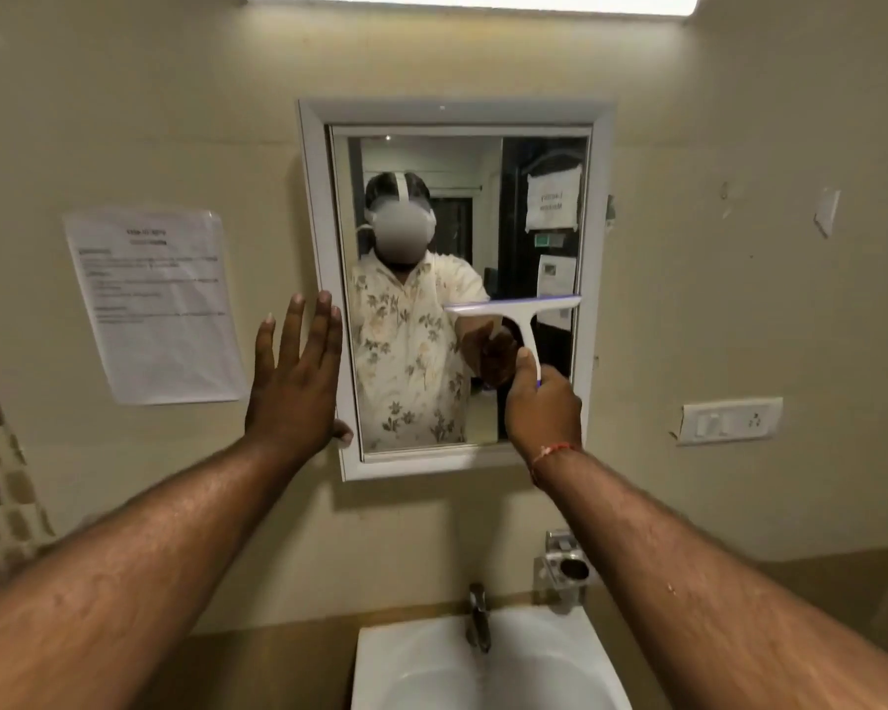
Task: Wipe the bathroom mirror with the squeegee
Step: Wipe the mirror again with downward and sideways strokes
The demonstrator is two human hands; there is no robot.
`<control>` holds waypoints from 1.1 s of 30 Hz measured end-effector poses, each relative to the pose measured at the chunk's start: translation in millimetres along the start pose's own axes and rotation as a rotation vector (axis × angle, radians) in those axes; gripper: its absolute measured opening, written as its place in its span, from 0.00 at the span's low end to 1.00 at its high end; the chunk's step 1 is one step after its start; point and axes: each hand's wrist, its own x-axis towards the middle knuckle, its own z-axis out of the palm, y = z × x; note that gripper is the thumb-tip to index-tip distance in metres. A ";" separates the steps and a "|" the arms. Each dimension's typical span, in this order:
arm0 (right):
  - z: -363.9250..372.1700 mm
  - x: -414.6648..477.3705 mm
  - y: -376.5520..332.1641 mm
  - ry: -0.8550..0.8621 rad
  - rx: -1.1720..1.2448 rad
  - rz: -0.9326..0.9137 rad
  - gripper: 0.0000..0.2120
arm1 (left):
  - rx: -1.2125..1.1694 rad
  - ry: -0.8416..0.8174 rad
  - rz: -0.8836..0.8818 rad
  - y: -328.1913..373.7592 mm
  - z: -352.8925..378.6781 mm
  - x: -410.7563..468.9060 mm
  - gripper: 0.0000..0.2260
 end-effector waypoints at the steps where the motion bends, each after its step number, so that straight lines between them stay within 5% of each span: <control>1: 1.4 -5.9 8.2 -0.003 -0.016 0.013 0.26 | 0.005 -0.011 -0.002 4.0 5.1 -6.3 0.82; 13: 3.1 -73.5 110.4 -0.084 -0.140 0.182 0.24 | 0.024 -0.044 0.041 18.6 55.1 -57.3 0.80; 33: 3.9 -97.6 133.9 -0.089 -0.232 0.290 0.25 | 0.003 -0.166 0.074 34.9 88.0 -101.4 0.79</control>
